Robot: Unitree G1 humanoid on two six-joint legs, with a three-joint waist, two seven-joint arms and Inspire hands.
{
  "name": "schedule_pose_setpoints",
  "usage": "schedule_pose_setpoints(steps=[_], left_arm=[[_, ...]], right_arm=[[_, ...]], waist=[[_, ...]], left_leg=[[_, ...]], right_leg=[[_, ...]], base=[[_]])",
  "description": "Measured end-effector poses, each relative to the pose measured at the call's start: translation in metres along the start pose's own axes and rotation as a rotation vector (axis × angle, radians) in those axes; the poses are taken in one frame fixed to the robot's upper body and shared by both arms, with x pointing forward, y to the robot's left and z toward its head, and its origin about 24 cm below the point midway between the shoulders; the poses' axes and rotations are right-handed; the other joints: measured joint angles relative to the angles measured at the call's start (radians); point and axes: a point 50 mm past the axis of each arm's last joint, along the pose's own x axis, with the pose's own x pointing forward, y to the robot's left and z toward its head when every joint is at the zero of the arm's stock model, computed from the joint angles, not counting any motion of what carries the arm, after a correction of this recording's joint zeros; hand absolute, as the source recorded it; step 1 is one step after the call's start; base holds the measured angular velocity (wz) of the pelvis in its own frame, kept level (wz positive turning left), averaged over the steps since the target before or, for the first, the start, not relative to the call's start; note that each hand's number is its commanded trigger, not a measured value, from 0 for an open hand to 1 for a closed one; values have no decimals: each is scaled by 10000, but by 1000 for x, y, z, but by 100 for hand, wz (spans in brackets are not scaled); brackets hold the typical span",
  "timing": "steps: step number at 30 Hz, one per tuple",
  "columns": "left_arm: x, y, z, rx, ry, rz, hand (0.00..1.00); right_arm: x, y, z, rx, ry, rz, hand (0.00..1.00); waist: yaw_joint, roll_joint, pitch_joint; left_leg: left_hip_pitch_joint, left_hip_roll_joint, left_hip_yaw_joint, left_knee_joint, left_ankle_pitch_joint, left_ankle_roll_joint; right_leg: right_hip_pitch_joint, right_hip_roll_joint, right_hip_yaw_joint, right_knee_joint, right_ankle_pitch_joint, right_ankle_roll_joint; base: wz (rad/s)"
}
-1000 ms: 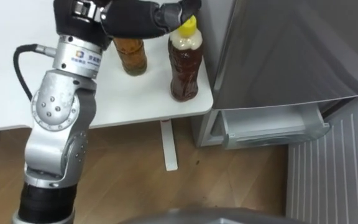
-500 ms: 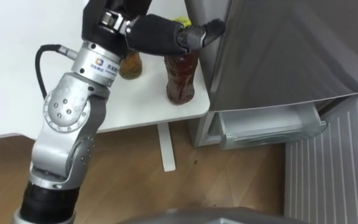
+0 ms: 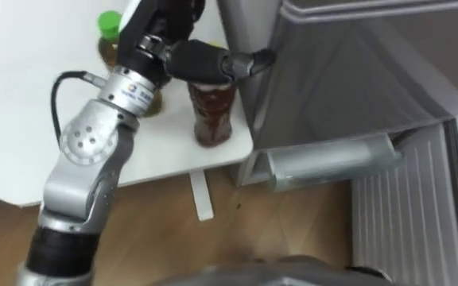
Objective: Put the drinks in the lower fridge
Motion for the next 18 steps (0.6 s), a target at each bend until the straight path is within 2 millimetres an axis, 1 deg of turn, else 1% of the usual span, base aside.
schedule_pose_setpoints(steps=[1, 2, 3, 4, 5, 6, 7, 8, 11, 13, 15, 16, 18], left_arm=[[0, -1, -1, -6, 45, -7, 0], [1, -3, -1, -18, 55, -9, 0], [-1, -6, -4, -131, 177, 9, 0], [-4, -9, -8, -293, 332, 53, 0], [-5, -9, -10, -329, 401, 156, 0], [-6, -7, -10, -321, 416, 221, 0], [-6, -5, -10, -297, 418, 311, 0], [-6, -5, -10, -304, 420, 335, 0], [-5, -8, -13, -426, 534, 267, 0], [-6, -7, -13, -431, 636, 281, 0], [-6, -7, -14, -421, 676, 281, 0], [-6, -7, -14, -421, 702, 276, 0], [-6, -7, -14, -452, 748, 255, 0]], right_arm=[[0, 1, -3, 17, 192, 18, 0], [0, 0, -3, 45, 232, 22, 0], [0, 4, -8, 74, 446, 131, 0], [0, 3, -11, 73, 597, 186, 0], [0, 2, -8, 34, 520, 172, 0], [0, 1, -5, 22, 410, 142, 0], [0, -1, 1, -101, 253, 117, 0], [0, -2, 4, -214, 191, 120, 0], [0, -1, 1, -238, 283, 233, 0], [0, 1, 0, -201, 276, 395, 0], [0, 1, 0, -191, 256, 482, 0], [0, 1, -1, -187, 249, 545, 0], [0, 2, -4, -199, 319, 615, 0]], waist=[[-5, -153, 51], [-16, -130, 32], [9, -303, -46], [338, -291, -104], [491, -311, -111], [491, -298, -104], [446, -272, -118], [395, -250, -113], [322, -178, -135], [347, -127, -133], [345, -36, -124], [337, -8, -125], [328, 31, -143]], left_leg=[[-403, -107, 327, -262, 92, 87], [-733, -143, 384, -471, 279, 108], [-1033, -242, 716, -333, 912, 474], [-908, -328, 926, -223, 951, 457], [-708, -417, 960, -225, 946, 463], [-644, -446, 932, -225, 944, 466], [-570, -499, 874, -240, 937, 476], [-515, -547, 868, -249, 936, 478], [-495, -594, 881, -250, 934, 483], [-510, -599, 926, -249, 917, 509], [-530, -596, 968, -253, 852, 608], [-543, -587, 963, -284, 818, 639], [-586, -583, 932, -248, 821, 636]], right_leg=[[101, -193, 751, -75, -14, 23], [97, -291, 909, -60, -43, 72], [74, -536, 998, 19, -170, 302], [179, -599, 855, -27, -195, 396], [351, -624, 641, -43, -247, 481], [415, -650, 531, -38, -251, 488], [505, -704, 347, -39, -241, 497], [563, -759, 265, -45, -262, 532], [582, -799, 159, -38, -300, 593], [587, -786, 122, -36, -316, 618], [567, -735, 45, -35, -326, 620], [546, -733, -95, -28, -381, 592], [486, -729, -108, 35, -396, 580]], base=[[73], [85], [45], [13], [-16], [-15], [-10], [-8], [-3], [-12], [-7], [0], [0]])
